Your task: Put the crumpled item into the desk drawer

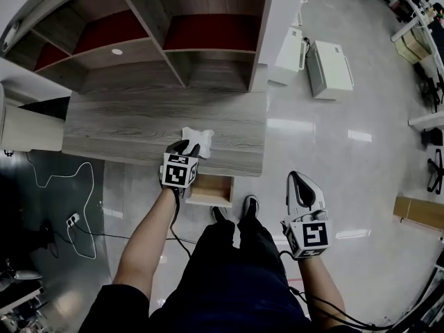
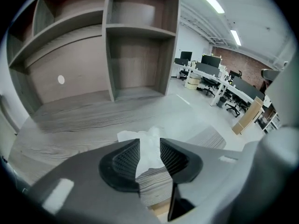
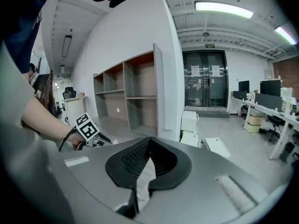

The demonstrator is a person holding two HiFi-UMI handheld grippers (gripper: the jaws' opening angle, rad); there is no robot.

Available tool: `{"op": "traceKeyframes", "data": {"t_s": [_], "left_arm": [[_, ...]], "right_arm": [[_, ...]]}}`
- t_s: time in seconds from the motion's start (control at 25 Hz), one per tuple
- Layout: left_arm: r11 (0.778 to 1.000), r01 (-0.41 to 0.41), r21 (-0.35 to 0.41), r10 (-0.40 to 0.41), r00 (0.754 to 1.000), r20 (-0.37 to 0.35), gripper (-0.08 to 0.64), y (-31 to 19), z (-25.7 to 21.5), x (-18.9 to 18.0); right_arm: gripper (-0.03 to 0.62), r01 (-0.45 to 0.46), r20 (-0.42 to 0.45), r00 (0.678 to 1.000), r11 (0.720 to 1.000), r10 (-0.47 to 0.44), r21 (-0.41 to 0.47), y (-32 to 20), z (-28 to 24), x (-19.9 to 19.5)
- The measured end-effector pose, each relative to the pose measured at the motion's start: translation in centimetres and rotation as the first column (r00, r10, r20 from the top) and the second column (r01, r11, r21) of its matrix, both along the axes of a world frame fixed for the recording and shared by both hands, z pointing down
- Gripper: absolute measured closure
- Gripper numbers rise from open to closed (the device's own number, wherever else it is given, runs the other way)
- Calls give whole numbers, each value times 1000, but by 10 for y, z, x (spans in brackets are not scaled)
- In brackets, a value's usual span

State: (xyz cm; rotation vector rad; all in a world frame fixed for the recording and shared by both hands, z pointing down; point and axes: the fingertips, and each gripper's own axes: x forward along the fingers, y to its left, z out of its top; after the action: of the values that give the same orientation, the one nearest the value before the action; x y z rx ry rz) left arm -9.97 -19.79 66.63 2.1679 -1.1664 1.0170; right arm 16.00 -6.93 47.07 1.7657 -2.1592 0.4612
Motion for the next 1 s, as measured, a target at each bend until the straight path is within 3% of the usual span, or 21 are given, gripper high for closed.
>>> {"op": "traceKeyframes", "data": {"t_s": [0.28,0.4,0.52,1.0], "left_arm": [[996,-49,-74,53,997,53,431,-7,33,8],[995,-43,-86,49,997,66,476,-7,37,6],[997,-37,-69,42,997,68,546,-8,29,6],[999,-49,7,49,999,14,552,3,-3,-1]], "right_arm": [[586,8,1,1000,1000,-8,-4,-1,9,-12],[586,19,-1,1000,1000,-19,-11,-2,9,-20],[586,32,-3,999,999,-32,-17,-4,10,-26],[586,117,-4,993,993,-117,-6,-20,3,-53]]}}
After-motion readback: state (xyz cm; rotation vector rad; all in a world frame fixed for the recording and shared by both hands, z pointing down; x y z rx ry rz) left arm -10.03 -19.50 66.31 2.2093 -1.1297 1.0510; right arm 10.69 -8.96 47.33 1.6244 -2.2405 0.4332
